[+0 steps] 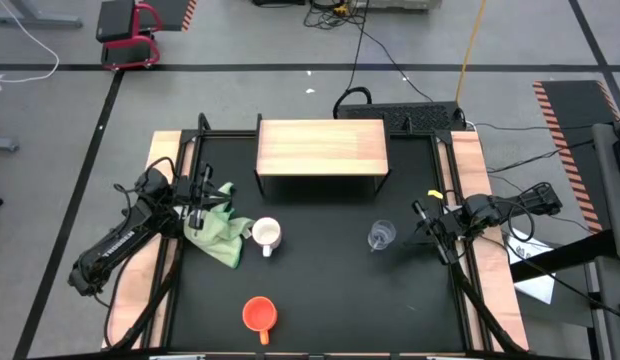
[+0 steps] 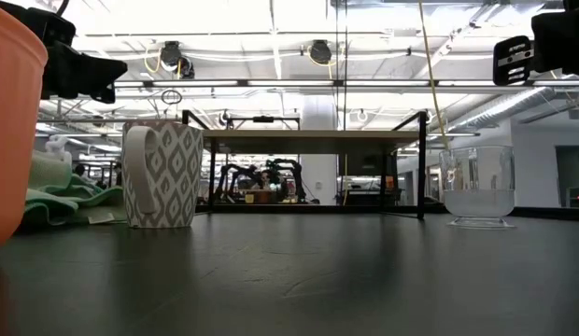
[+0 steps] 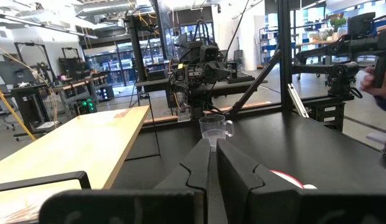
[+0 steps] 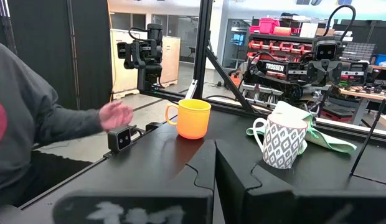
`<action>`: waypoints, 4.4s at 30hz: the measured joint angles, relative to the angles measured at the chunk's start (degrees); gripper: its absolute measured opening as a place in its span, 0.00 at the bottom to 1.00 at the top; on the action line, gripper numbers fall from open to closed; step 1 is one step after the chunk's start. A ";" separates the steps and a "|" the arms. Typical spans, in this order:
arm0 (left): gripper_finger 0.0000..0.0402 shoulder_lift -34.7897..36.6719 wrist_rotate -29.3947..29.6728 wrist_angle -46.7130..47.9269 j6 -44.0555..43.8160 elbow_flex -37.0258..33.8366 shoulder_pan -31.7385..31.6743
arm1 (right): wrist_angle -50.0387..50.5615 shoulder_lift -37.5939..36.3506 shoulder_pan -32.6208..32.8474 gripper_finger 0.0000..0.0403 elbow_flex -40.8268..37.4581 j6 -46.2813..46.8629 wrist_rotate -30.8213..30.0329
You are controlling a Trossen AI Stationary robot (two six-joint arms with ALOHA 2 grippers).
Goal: Stack small to large cups/mugs on shelf
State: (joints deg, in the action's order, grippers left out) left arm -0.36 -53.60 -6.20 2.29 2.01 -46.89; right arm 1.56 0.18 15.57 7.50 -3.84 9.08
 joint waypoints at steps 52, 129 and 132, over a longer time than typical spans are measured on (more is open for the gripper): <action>0.08 -0.02 1.57 -1.42 -8.38 0.02 0.02 | -0.02 0.00 0.00 0.00 0.00 -1.38 0.00; 0.08 -0.02 7.30 -3.96 -23.42 0.02 0.02 | 28.54 31.74 -13.03 0.00 29.92 6.65 -14.01; 0.08 0.00 7.26 -3.93 -23.44 0.02 0.01 | 32.46 33.68 -14.84 0.00 31.57 7.71 -13.99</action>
State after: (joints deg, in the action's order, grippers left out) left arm -0.36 -46.34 -10.13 -21.15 2.02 -46.88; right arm 34.03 33.86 0.74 39.07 3.87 -4.91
